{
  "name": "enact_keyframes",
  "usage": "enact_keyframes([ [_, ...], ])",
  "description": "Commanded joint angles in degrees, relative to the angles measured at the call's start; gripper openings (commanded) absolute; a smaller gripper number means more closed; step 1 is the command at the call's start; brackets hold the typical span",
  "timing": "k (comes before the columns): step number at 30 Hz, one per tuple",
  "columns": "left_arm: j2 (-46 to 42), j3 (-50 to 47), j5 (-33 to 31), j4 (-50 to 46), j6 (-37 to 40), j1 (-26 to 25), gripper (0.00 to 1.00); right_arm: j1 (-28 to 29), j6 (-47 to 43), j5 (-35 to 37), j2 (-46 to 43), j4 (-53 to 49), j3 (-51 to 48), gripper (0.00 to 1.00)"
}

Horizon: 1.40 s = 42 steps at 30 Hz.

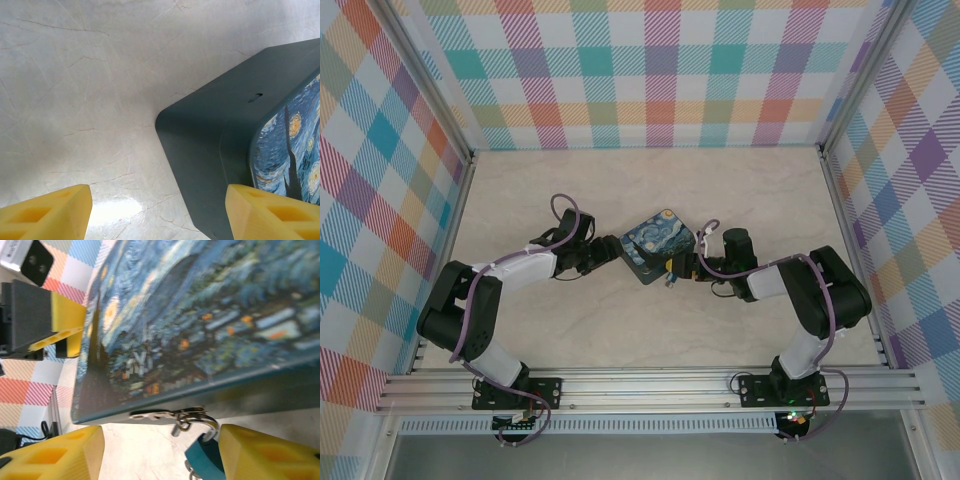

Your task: Unlock the padlock with the key

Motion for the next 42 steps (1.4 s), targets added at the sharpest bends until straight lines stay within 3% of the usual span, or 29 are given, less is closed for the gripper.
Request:
enact_keyframes([
  [1,-1.46,-1.03,-0.64,-1.14,1.0,-0.18,0.71,0.37,-2.74,1.82,-1.26,-2.75,-0.48,0.65],
  [22,-1.48,-1.06,-0.47,-0.99,0.91,-0.18,0.71,1.07,1.68,-5.71,5.46,6.87,2.3,0.63],
  [42,-1.47,-1.05,-0.53,-0.97,1.03,-0.18,0.71,0.91,-0.04,-2.94,2.48,7.24,-1.35,0.44],
])
